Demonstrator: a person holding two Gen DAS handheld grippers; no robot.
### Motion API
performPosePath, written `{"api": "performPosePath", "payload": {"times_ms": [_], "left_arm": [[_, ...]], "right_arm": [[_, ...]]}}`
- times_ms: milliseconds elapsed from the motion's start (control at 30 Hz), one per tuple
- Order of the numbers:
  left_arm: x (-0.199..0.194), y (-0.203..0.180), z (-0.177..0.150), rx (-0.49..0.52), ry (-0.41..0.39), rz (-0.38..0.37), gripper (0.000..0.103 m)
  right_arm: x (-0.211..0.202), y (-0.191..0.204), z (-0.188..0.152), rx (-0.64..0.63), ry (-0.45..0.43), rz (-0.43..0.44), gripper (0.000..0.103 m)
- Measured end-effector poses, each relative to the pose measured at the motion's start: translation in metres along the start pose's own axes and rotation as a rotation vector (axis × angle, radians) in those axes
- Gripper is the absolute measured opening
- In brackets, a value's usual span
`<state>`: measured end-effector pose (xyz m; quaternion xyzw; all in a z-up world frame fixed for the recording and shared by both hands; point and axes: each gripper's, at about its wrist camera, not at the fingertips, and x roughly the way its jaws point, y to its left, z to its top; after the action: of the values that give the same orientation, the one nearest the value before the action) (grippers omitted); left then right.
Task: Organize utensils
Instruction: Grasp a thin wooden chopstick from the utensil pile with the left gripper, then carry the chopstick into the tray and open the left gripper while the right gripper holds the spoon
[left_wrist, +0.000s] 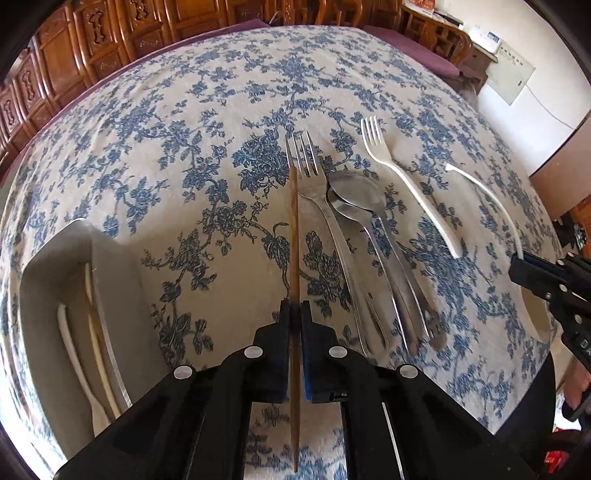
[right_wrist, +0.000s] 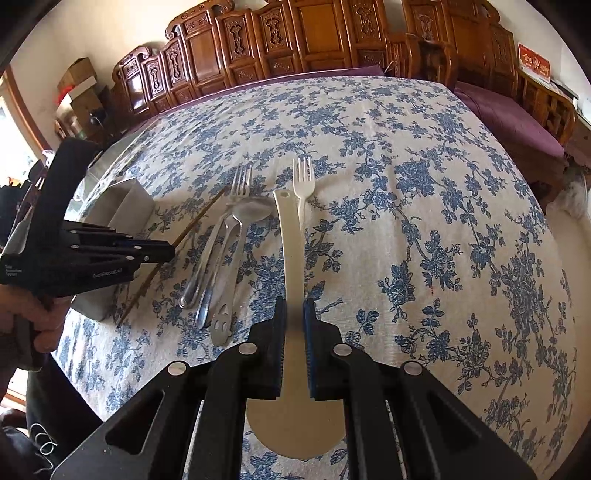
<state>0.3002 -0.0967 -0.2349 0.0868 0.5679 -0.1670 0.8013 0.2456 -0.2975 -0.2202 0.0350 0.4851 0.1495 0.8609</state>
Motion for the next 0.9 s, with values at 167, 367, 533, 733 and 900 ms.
{"api": "performPosePath", "payload": {"times_ms": [167, 367, 533, 733, 900], "left_arm": [[-0.025, 0.001, -0.008, -0.012, -0.042, -0.005, 0.004], [-0.063, 0.003, -0.016, -0.021, -0.107, -0.019, 0.004], [-0.089, 0.012, -0.024, -0.034, -0.154, -0.015, 0.004], [-0.111, 0.028, -0.034, -0.057, -0.190, -0.008, 0.004], [-0.124, 0.044, -0.039, -0.076, -0.214, 0.007, 0.004]], "right_arm": [[-0.008, 0.012, 0.000, -0.014, -0.016, 0.009, 0.011], [-0.017, 0.031, 0.000, -0.036, -0.034, 0.024, 0.011], [-0.020, 0.046, 0.003, -0.057, -0.046, 0.037, 0.011], [-0.019, 0.065, 0.010, -0.079, -0.055, 0.052, 0.011], [-0.016, 0.082, 0.016, -0.099, -0.056, 0.064, 0.011]]}}
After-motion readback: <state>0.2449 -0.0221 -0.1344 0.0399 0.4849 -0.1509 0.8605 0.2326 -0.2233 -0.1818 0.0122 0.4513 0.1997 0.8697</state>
